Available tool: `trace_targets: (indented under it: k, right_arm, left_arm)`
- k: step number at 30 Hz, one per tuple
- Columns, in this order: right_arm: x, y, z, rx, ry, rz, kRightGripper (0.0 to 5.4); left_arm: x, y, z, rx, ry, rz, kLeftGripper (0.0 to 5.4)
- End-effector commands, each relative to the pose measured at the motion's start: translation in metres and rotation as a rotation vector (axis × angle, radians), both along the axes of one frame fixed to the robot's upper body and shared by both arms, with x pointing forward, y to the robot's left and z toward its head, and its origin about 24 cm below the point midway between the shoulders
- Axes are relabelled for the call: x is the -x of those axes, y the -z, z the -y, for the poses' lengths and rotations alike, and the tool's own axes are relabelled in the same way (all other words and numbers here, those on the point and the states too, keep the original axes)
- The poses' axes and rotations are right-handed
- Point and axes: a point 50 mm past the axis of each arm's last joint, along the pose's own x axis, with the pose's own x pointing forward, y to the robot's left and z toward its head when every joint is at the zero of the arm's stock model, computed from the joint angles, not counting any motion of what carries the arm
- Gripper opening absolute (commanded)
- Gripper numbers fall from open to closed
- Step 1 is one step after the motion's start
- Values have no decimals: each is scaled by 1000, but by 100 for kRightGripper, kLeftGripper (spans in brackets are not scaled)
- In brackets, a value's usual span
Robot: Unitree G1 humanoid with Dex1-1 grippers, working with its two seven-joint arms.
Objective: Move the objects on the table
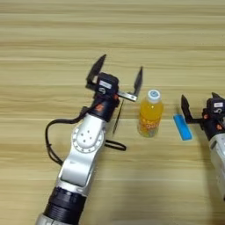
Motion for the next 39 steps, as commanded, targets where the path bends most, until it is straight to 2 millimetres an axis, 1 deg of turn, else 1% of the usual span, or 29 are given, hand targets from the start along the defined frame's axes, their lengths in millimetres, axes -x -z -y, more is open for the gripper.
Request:
trace_targets:
  k: [1, 7, 11, 13, 23, 27, 31, 36, 39]
  right_arm:
    - [-3, -2, -4, 1, -8, 4, 538]
    - [-3, -2, -5, 3, -12, 5, 538]
    - [-3, -2, -5, 4, -13, 5, 538]
    - [-3, -2, -6, 4, -12, 5, 538]
    - [-2, -2, -7, 6, -14, 6, 538]
    - [-2, -2, -7, 7, -15, 7, 538]
    - [-2, -3, -8, 7, -16, 7, 538]
    - [-2, -3, -10, 7, -17, 8, 538]
    - [-2, -3, -11, 7, -16, 8, 538]
  left_arm:
    - [2, 3, 9, -20, 38, -18, 540]
    - [6, 6, 15, -33, 77, -23, 540]
    - [13, 22, 30, -94, 169, -67, 540]
    - [14, 27, 33, -104, 186, -88, 540]
    - [11, 41, 32, -121, 184, -131, 540]
    - [8, 51, 30, -128, 178, -162, 540]
    - [6, 67, 32, -139, 185, -220, 540]
    - [3, 78, 30, -155, 184, -244, 540]
    - [3, 80, 31, -157, 189, -249, 540]
